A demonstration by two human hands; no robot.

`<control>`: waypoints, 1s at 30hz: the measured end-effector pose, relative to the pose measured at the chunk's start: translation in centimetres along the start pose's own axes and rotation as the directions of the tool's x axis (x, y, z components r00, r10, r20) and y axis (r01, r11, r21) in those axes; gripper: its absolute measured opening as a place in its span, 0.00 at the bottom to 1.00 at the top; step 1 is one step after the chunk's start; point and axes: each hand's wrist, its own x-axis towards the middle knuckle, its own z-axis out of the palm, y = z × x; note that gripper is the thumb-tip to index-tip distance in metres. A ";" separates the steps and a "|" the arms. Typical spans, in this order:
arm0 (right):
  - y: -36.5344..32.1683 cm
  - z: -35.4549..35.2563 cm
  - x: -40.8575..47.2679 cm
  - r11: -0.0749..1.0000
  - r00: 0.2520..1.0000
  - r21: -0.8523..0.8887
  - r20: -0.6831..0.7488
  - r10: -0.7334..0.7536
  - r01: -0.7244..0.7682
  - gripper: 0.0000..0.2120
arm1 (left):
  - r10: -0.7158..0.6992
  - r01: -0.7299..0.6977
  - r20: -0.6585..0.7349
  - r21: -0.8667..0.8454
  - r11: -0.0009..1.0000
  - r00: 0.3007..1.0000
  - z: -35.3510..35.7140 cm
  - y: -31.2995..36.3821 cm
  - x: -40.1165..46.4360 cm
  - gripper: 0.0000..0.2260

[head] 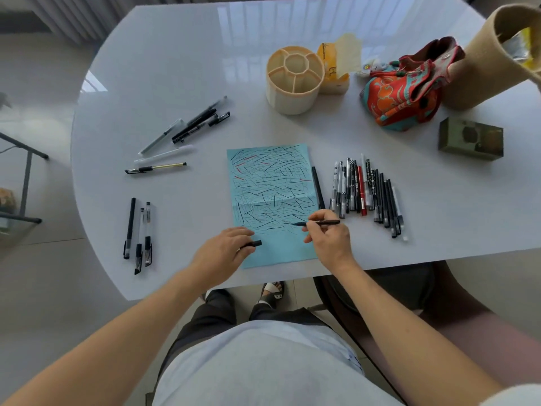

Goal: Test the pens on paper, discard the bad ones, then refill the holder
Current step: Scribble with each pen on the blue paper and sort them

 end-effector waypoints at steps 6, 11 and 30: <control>0.1 0.7 0.3 0.979 0.993 -0.169 -0.014 -0.120 0.116 0.01 | 0.014 -0.015 0.015 0.008 1.000 1.000 1.1 -0.1 -0.4 0.11; 0.0 -1.0 0.1 0.976 0.990 -0.212 -0.116 -0.077 0.051 0.05 | -0.031 0.030 0.064 0.016 0.999 0.997 0.8 0.1 -0.1 0.13; -6.4 6.3 -5.3 0.890 0.974 0.411 0.184 0.131 -0.197 0.07 | 0.049 -0.032 0.100 -0.163 0.986 0.994 -4.7 1.1 0.4 0.10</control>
